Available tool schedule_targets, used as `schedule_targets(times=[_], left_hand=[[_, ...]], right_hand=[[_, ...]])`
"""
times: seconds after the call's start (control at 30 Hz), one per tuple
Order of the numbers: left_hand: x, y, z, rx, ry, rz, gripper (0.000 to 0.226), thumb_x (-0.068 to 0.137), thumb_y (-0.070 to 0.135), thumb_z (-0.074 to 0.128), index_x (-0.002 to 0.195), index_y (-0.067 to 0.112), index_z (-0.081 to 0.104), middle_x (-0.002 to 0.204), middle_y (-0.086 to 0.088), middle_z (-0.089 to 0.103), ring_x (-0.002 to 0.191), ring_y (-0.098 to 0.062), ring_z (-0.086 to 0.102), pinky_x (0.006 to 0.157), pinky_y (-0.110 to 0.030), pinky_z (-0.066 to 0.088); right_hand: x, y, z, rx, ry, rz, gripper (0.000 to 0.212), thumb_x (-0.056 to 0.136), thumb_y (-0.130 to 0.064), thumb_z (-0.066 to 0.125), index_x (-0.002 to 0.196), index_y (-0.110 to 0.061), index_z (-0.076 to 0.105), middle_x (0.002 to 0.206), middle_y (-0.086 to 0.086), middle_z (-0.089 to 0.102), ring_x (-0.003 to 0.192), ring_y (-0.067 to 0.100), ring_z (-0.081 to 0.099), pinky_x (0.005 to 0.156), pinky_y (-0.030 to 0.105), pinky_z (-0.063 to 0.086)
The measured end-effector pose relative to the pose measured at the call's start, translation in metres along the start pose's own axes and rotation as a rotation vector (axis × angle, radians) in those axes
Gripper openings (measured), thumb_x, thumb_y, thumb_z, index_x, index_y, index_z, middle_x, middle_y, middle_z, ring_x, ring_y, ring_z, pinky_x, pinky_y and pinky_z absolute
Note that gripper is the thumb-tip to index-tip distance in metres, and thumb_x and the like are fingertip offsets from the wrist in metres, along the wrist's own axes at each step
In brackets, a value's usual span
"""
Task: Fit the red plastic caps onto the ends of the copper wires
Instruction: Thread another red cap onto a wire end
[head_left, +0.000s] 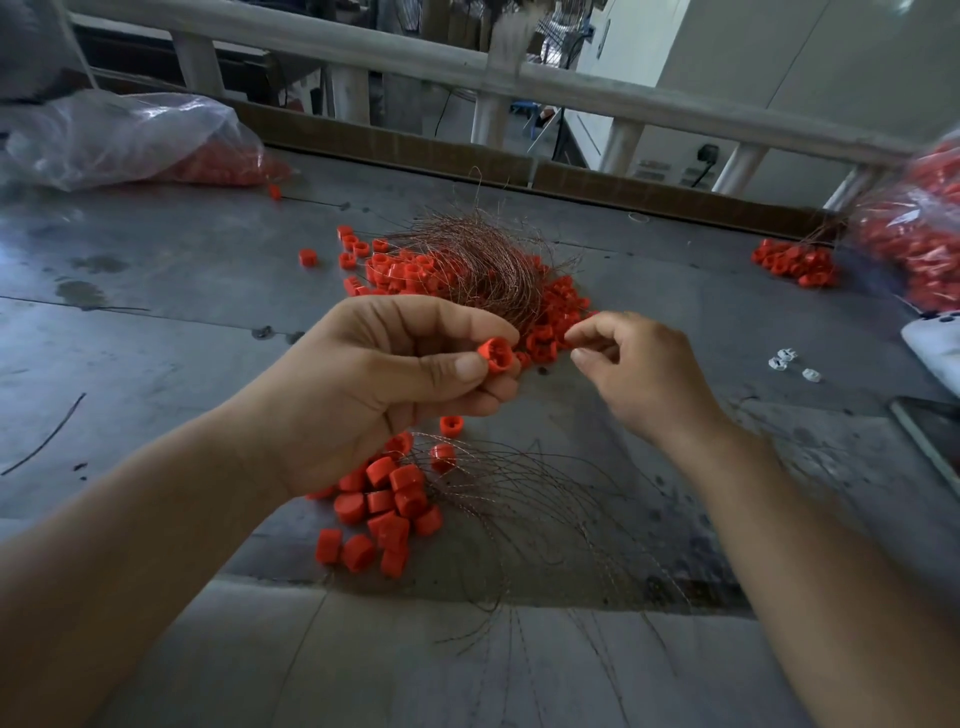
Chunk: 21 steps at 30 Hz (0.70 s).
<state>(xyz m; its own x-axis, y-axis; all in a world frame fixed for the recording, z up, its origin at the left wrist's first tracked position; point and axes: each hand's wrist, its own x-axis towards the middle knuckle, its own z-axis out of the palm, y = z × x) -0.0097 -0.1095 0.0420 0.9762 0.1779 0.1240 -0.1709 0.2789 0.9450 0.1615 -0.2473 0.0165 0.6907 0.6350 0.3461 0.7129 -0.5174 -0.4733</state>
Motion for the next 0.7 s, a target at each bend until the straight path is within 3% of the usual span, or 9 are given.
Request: schedule_targets(times=[0.17, 0.27, 0.37, 0.43, 0.53, 0.7], left_hand=[[0.0, 0.0, 0.001, -0.002, -0.02, -0.014, 0.025, 0.054, 0.01, 0.067, 0.078, 0.012, 0.076, 0.072, -0.006, 0.072, 0.066, -0.012, 0.069, 0.058, -0.017, 0.054], [0.001, 0.0, 0.001, 0.019, -0.04, -0.015, 0.026, 0.054, 0.009, 0.068, 0.079, 0.013, 0.076, 0.073, -0.005, 0.072, 0.066, -0.012, 0.069, 0.058, -0.018, 0.053], [0.001, 0.0, -0.001, 0.062, -0.04, -0.011, 0.033, 0.052, -0.003, 0.074, 0.08, 0.014, 0.076, 0.073, -0.003, 0.071, 0.067, -0.012, 0.069, 0.058, -0.019, 0.054], [0.001, 0.001, -0.003, 0.063, -0.036, -0.004, 0.027, 0.056, 0.004, 0.073, 0.081, 0.014, 0.075, 0.073, -0.003, 0.071, 0.067, -0.012, 0.069, 0.058, -0.019, 0.054], [0.001, 0.001, -0.004, 0.055, -0.017, -0.008, 0.026, 0.059, 0.007, 0.069, 0.082, 0.015, 0.075, 0.074, -0.003, 0.071, 0.067, -0.012, 0.068, 0.058, -0.019, 0.053], [0.002, 0.0, -0.004, 0.059, 0.008, -0.028, 0.024, 0.063, 0.009, 0.064, 0.082, 0.016, 0.075, 0.072, -0.004, 0.07, 0.065, -0.012, 0.068, 0.057, -0.019, 0.053]], right_hand=[[0.008, 0.004, 0.018, -0.069, -0.02, -0.038, 0.027, 0.084, -0.018, 0.062, 0.111, -0.014, 0.063, 0.094, -0.002, 0.055, 0.08, 0.011, 0.05, 0.073, 0.022, 0.037], [0.01, 0.006, 0.022, -0.106, -0.032, -0.049, 0.019, 0.083, -0.019, 0.064, 0.1, -0.011, 0.063, 0.095, 0.002, 0.057, 0.079, 0.012, 0.048, 0.07, 0.023, 0.033], [0.008, 0.005, 0.014, -0.025, 0.023, -0.007, 0.012, 0.08, -0.021, 0.068, 0.089, -0.014, 0.064, 0.076, -0.006, 0.058, 0.067, 0.01, 0.051, 0.065, 0.022, 0.037], [0.006, 0.002, 0.002, 0.144, 0.061, 0.069, 0.011, 0.077, -0.019, 0.071, 0.083, -0.016, 0.063, 0.068, -0.01, 0.056, 0.062, 0.004, 0.052, 0.061, 0.018, 0.043], [-0.001, -0.012, -0.018, 0.537, 0.034, 0.108, 0.015, 0.072, -0.013, 0.074, 0.077, -0.019, 0.061, 0.07, -0.001, 0.064, 0.066, 0.013, 0.062, 0.064, 0.024, 0.052], [-0.017, -0.042, -0.025, 0.943, -0.137, 0.055, 0.016, 0.07, -0.025, 0.059, 0.082, -0.016, 0.065, 0.061, -0.002, 0.066, 0.056, 0.009, 0.063, 0.053, 0.018, 0.051]])
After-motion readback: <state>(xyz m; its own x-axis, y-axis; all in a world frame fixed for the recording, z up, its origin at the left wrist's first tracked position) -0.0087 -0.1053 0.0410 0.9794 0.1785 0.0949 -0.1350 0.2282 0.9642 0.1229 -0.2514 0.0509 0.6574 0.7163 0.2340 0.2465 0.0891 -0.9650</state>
